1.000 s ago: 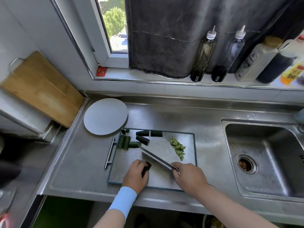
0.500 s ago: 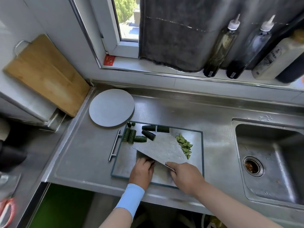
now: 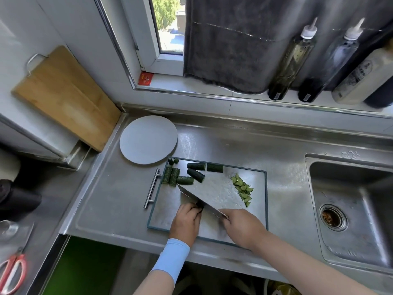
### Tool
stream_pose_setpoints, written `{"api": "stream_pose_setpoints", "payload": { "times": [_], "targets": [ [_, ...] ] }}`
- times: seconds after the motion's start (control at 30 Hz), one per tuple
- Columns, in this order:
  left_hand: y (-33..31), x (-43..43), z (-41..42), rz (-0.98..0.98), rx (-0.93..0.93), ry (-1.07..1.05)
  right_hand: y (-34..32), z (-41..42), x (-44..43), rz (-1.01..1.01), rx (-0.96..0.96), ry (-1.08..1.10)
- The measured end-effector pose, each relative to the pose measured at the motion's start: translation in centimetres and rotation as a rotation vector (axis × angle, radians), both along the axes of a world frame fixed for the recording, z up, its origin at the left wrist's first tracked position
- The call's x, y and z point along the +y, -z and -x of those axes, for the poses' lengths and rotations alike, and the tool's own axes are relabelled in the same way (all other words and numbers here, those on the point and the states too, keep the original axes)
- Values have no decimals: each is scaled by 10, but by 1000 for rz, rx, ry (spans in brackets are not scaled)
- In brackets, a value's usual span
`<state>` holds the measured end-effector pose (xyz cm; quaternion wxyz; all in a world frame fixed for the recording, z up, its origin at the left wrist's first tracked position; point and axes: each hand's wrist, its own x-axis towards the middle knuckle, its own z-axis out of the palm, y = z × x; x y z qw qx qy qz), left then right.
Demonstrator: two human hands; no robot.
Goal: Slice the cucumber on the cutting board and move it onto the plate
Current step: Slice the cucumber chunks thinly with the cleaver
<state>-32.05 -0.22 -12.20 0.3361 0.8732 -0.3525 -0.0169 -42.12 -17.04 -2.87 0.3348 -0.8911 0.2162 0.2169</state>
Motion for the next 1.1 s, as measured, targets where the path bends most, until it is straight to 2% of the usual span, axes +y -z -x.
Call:
{"api": "stream_pose_setpoints", "payload": {
  "times": [0.2, 0.3, 0.43, 1.1],
  "targets": [
    [-3, -1, 2, -13, 29, -29, -6, 0, 3, 92, 5, -75],
    [-2, -1, 2, -51, 44, -45, -7, 4, 10, 204, -50, -127],
    [0, -1, 2, -108, 72, -83, -6, 9, 22, 243, -94, -151],
    [-4, -4, 0, -37, 29, -70, 3, 8, 20, 200, -99, -65]
  ]
}}
